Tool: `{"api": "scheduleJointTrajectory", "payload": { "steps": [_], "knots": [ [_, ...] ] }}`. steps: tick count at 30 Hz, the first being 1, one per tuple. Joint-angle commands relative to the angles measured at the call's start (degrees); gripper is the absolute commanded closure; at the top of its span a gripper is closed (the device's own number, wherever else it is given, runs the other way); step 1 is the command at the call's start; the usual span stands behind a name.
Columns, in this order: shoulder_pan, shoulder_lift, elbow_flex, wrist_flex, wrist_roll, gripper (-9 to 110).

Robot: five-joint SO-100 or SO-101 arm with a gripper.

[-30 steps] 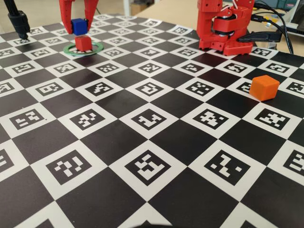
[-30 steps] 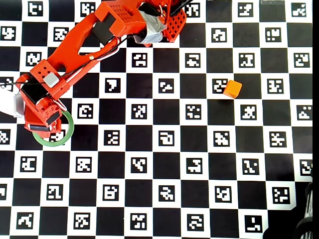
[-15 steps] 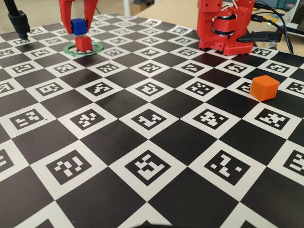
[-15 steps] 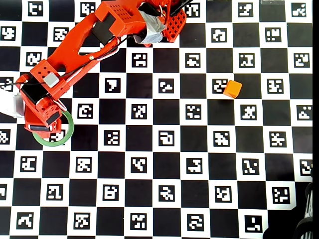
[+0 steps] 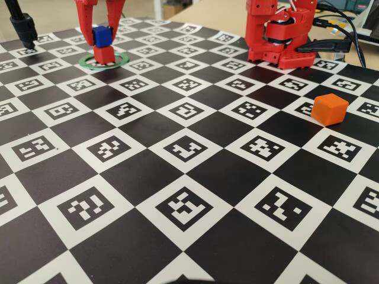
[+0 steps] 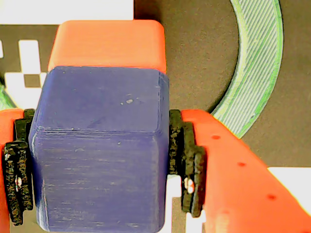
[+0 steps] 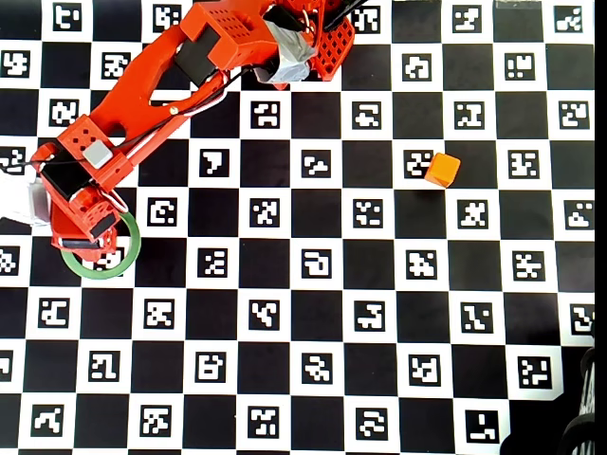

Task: Grab the red cube then put it in the green circle then put the blue cube on top and finally the orange cube on top

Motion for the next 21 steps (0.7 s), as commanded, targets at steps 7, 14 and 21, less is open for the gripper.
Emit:
{"api": "scheduleJointTrajectory", "payload": {
  "steps": [7,14,21],
  "knots": [
    [-0.53,8.88,-0.97,-0.18,-0.88,94],
    [-0.53,8.79,-0.26,-0.44,-1.05,94],
    [-0.53,8.7,0.53,-0.88,-0.97,94]
  ]
}}
